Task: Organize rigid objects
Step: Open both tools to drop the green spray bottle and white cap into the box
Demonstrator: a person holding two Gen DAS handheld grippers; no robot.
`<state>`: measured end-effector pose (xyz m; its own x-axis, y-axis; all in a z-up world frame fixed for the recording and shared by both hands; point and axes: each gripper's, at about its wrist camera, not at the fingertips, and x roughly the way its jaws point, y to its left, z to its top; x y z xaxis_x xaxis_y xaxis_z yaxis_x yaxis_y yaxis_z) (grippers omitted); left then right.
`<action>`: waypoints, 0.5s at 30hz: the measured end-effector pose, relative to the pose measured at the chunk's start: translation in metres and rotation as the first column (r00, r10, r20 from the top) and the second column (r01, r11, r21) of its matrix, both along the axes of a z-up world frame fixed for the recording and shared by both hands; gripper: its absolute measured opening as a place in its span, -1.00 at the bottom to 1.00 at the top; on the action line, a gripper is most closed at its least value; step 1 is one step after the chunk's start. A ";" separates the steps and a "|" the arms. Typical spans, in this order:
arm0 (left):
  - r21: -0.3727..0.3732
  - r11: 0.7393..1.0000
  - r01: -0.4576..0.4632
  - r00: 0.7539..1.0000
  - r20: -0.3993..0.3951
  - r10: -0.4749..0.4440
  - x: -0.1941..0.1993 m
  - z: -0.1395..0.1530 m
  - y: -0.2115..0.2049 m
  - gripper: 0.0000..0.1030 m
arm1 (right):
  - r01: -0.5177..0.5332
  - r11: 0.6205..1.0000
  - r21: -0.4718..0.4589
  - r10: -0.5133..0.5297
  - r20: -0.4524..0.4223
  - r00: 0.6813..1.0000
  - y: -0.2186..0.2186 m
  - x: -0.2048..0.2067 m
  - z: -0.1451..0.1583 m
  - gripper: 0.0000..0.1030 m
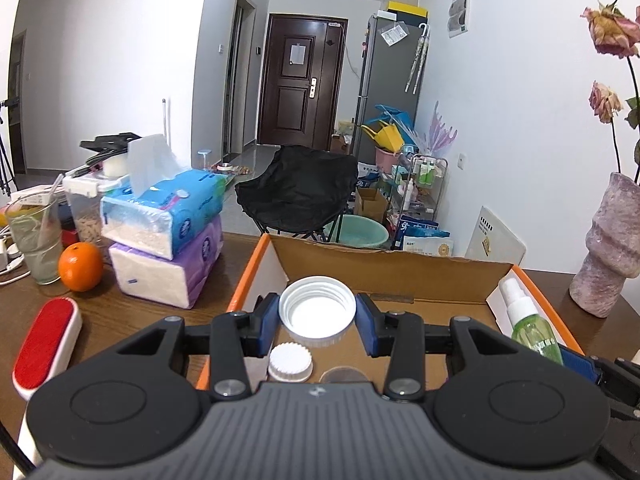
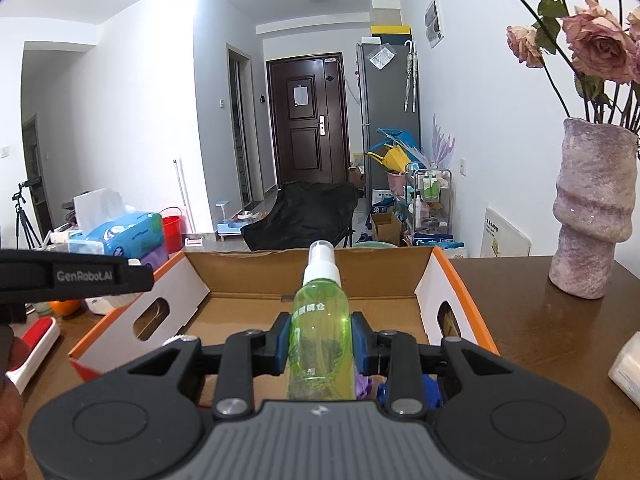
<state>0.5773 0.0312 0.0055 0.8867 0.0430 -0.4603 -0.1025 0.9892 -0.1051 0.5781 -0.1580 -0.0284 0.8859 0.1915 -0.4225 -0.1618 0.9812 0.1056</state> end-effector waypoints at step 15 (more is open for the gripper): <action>0.034 0.999 -0.001 0.999 -0.037 0.002 0.039 -0.011 -0.003 -0.19 | -0.017 1.000 0.002 0.017 -0.006 1.000 0.011 0.043 -0.007 -0.42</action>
